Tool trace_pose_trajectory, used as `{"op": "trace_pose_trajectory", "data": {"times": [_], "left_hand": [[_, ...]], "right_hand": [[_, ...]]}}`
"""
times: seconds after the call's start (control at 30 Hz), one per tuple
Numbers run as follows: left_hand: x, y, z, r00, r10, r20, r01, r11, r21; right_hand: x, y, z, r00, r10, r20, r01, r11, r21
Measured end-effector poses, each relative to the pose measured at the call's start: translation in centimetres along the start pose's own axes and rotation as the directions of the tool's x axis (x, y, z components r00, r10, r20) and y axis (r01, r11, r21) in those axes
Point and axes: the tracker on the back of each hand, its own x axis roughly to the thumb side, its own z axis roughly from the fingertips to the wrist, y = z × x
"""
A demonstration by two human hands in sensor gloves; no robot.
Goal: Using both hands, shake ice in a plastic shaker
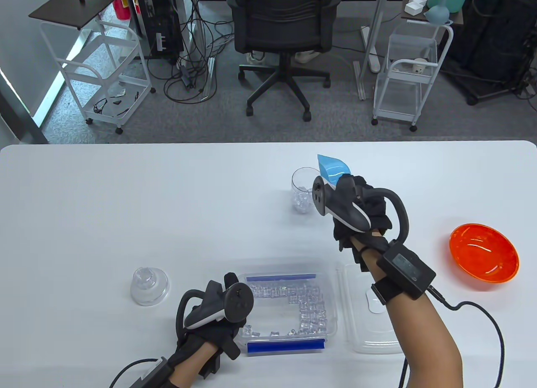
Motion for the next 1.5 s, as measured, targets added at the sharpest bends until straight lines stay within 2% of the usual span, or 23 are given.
{"op": "trace_pose_trajectory", "data": {"times": [0.17, 0.3, 0.57, 0.73, 1.0, 1.13, 1.37, 1.5], "left_hand": [[0.0, 0.0, 0.0, 1.0, -0.001, 0.0, 0.001, 1.0, 0.001], [0.0, 0.0, 0.0, 1.0, -0.001, 0.002, 0.001, 1.0, 0.001], [0.0, 0.0, 0.0, 1.0, -0.002, 0.001, 0.002, 1.0, 0.0], [0.0, 0.0, 0.0, 1.0, -0.003, 0.0, 0.003, 1.0, 0.001], [0.0, 0.0, 0.0, 1.0, 0.0, 0.001, 0.0, 1.0, 0.002], [0.0, 0.0, 0.0, 1.0, 0.001, 0.001, -0.001, 1.0, 0.001], [0.0, 0.0, 0.0, 1.0, -0.002, 0.0, 0.002, 1.0, 0.0], [0.0, 0.0, 0.0, 1.0, 0.0, 0.001, 0.0, 1.0, -0.001]], "right_hand": [[0.4, 0.2, 0.6, 0.998, 0.052, 0.018, -0.051, 0.998, -0.027], [0.0, 0.1, 1.3, 0.998, 0.05, 0.03, -0.047, 0.995, -0.092], [-1.5, -0.3, 2.9, 0.99, -0.11, 0.085, 0.126, 0.968, -0.218], [-2.4, -0.2, 3.8, 0.999, -0.027, 0.036, 0.037, 0.954, -0.298], [-5.0, 2.9, 4.9, 0.999, -0.033, -0.024, 0.026, 0.974, -0.227], [-6.3, 4.5, 5.5, 0.997, -0.058, -0.058, 0.049, 0.988, -0.148], [-9.3, 6.2, 6.8, 0.954, -0.242, -0.179, 0.234, 0.97, -0.061], [-11.9, 7.9, 7.5, 0.906, -0.32, -0.276, 0.315, 0.947, -0.063]]}}
